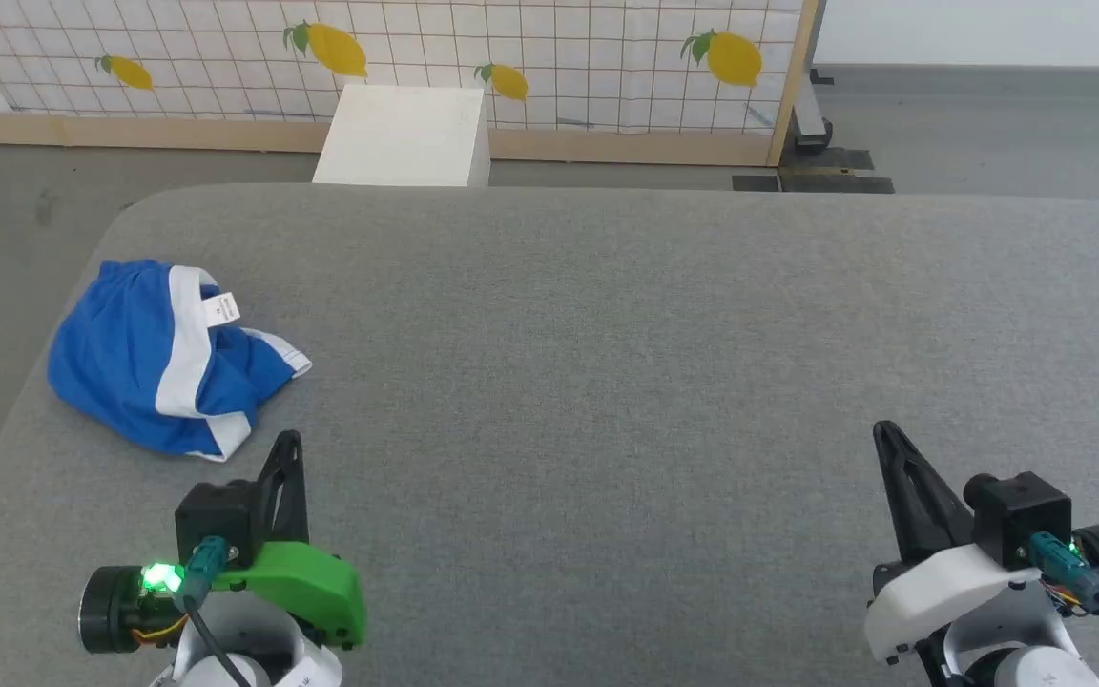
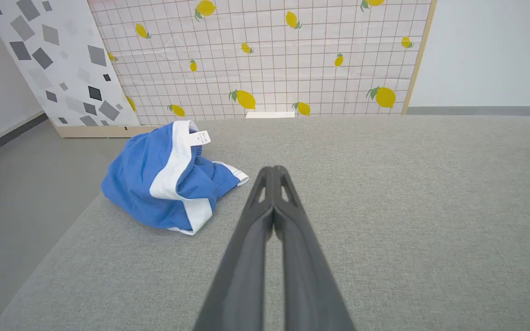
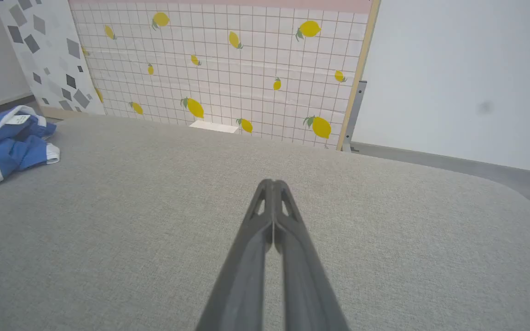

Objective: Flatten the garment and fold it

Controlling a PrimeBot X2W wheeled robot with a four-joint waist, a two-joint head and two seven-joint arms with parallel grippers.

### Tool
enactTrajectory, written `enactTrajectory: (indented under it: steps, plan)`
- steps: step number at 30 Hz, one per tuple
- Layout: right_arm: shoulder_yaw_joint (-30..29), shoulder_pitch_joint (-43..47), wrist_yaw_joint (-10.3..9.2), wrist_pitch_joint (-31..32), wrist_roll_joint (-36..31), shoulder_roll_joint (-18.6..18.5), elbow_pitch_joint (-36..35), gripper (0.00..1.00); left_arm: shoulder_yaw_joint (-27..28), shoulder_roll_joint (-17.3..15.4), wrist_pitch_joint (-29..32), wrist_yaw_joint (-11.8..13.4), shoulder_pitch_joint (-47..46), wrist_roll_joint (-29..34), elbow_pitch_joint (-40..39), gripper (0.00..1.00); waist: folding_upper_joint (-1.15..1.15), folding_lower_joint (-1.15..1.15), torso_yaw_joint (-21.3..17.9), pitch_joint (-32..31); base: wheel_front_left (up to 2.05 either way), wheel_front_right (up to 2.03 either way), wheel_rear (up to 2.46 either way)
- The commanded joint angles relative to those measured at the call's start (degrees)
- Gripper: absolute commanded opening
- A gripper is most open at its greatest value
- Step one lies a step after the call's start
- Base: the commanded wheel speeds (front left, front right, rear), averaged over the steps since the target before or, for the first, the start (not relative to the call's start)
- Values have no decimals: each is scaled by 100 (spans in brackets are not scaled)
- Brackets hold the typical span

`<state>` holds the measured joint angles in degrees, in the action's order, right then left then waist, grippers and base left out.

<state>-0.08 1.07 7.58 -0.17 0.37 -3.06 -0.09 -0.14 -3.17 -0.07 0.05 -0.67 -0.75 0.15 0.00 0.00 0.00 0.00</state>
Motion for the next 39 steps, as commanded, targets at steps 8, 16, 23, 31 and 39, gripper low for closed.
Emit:
enactTrajectory:
  steps: [8, 16, 23, 31, 39]
  plan:
    - [8, -107, -9, 17, -37, 18, 9, 0, 14, 29, 7, -5, 67, 75, -15, 0, 0, 0, 0, 0, 0, 0, 0]
    - [8, -107, -9, 17, -37, 18, 9, 0, 14, 29, 7, -5, 67, 75, -15, 0, 0, 0, 0, 0, 0, 0, 0]
    - [8, -107, -9, 17, -37, 18, 9, 0, 14, 29, 7, -5, 67, 75, -15, 0, 0, 0, 0, 0, 0, 0, 0]
    - [-3, 3, 0, 0, 1, -4, 0, 100, -9, 0, 0, 0, -1, -26, 1, 100, 0, 0, 0, 0, 0, 0, 0]
    - [-7, -2, 0, -4, -3, -5, -2, 100, -13, -1, -1, 2, 3, -27, 3, 100, 0, 0, -1, 1, 0, 0, 0]
